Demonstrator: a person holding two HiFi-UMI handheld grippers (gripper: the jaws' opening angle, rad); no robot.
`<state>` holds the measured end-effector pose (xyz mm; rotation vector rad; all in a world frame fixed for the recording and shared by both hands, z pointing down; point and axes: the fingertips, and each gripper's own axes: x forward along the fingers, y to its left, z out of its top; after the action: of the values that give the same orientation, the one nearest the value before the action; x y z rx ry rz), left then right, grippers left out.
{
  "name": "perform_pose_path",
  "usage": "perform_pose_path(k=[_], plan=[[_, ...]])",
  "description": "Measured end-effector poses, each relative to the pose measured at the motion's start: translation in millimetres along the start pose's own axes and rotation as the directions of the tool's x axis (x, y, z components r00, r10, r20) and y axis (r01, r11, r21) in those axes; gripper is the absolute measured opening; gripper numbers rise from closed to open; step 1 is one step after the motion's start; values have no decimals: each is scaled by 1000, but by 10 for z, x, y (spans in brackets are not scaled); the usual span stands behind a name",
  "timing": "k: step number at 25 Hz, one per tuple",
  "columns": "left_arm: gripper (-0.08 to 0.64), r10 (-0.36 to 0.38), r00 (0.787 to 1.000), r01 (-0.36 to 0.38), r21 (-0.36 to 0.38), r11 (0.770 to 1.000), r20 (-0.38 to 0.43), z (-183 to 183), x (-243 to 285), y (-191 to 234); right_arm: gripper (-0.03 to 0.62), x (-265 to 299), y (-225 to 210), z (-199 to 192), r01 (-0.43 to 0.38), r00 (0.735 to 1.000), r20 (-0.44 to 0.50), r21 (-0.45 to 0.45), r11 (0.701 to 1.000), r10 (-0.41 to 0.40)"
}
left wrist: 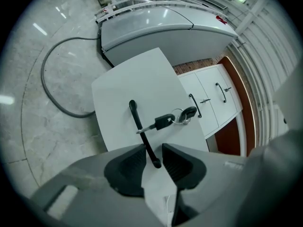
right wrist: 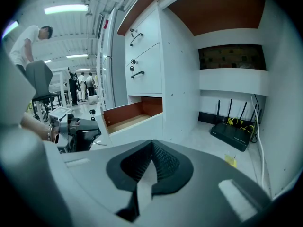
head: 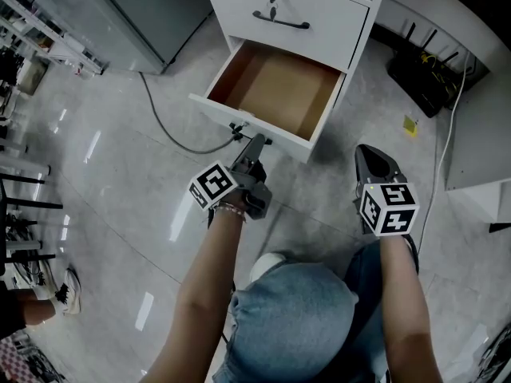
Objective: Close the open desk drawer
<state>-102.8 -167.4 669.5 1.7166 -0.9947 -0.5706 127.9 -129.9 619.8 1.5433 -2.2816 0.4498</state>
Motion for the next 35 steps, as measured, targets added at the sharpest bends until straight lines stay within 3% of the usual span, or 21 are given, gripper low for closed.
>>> perform_pose_path(k=[4,14,35], plan=[[95,-28,999,28,1,1000,16,37,60,-95,0,-10,-17,4,0,1000,2,3,1000,0],[104,-16,1000,17,30,999,-19,2,158,-125,0,-4,-6,9,-1,1000,2,-2,1000,1],[107,50,997,-47,38,998,-62,88,446,-110,-2,158,139,1,-10,1000,-16,-31,999,10]])
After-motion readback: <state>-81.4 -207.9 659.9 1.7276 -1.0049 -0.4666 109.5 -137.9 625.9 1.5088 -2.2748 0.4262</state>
